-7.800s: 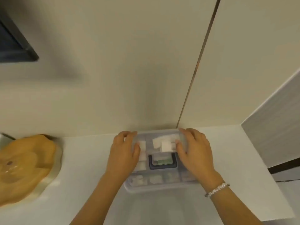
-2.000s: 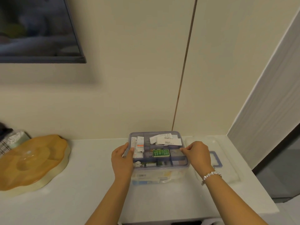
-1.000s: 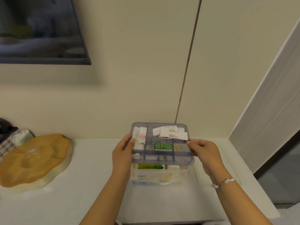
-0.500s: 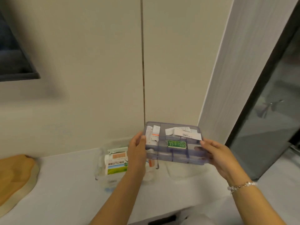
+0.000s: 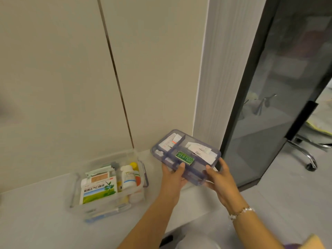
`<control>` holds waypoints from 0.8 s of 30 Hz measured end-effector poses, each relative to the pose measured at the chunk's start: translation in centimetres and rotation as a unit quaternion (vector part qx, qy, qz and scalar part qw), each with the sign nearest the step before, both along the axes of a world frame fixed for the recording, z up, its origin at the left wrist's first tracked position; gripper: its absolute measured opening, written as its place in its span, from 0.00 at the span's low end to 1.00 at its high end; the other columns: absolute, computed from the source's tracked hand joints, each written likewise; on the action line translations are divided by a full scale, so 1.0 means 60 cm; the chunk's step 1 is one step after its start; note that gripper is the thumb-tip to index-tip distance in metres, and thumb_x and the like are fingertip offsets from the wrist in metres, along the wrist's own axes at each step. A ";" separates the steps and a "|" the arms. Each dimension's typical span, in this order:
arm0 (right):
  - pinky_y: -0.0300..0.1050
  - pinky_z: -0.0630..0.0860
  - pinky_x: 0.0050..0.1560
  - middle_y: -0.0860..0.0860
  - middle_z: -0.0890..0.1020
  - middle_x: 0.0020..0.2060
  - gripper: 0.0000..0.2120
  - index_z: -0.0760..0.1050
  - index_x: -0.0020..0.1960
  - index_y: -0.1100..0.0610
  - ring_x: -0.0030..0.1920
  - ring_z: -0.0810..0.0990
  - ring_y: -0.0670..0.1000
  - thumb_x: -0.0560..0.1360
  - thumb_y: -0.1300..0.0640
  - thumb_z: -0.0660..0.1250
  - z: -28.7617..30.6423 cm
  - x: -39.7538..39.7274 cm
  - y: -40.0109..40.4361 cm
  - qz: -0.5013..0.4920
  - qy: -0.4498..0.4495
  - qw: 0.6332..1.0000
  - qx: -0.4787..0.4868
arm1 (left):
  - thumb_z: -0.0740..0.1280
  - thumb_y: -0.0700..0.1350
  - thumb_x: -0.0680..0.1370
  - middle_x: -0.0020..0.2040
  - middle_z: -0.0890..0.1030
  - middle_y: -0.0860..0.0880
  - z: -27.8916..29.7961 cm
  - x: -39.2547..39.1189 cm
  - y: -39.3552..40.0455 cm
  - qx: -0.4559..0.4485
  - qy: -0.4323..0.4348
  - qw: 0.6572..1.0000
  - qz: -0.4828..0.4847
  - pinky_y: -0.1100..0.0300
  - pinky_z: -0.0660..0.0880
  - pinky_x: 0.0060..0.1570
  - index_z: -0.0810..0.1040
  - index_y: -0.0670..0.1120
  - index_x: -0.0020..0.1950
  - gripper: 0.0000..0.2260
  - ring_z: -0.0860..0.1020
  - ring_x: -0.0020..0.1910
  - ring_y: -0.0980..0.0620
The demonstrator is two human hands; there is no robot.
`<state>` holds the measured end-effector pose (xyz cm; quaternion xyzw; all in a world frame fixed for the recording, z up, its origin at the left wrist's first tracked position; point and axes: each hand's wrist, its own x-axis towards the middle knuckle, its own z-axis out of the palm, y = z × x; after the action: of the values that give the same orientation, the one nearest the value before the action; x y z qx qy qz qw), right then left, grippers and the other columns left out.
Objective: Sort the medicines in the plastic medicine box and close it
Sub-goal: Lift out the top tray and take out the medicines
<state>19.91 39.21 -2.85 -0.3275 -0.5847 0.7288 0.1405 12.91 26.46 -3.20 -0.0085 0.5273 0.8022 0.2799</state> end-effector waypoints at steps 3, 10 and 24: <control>0.43 0.81 0.32 0.55 0.80 0.53 0.35 0.52 0.70 0.39 0.40 0.85 0.53 0.74 0.61 0.67 -0.025 -0.006 -0.006 0.025 -0.003 0.999 -0.029 | 0.61 0.38 0.79 0.66 0.73 0.45 -0.023 -0.017 -0.002 -0.030 0.008 1.000 -0.005 0.42 0.74 0.59 0.56 0.54 0.74 0.27 0.76 0.61 0.43; 0.41 0.76 0.41 0.53 0.78 0.55 0.20 0.66 0.64 0.53 0.49 0.79 0.51 0.75 0.49 0.64 -0.072 -0.034 0.008 -0.003 -0.081 0.997 0.015 | 0.56 0.44 0.81 0.65 0.74 0.49 -0.064 -0.057 -0.016 -0.205 0.022 0.978 0.042 0.46 0.69 0.65 0.65 0.52 0.70 0.17 0.73 0.62 0.48; 0.46 0.71 0.50 0.60 0.76 0.56 0.17 0.75 0.58 0.60 0.51 0.77 0.60 0.75 0.50 0.63 -0.132 -0.078 0.011 -0.033 -0.194 0.964 0.176 | 0.53 0.48 0.81 0.71 0.59 0.41 -0.085 -0.068 -0.014 -0.416 0.113 0.902 0.041 0.52 0.64 0.67 0.61 0.42 0.72 0.20 0.65 0.68 0.42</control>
<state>15.23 39.85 -10.75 -0.4517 -0.7088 0.5316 0.1045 8.86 25.61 -8.29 -0.0555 0.8400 0.5166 0.1562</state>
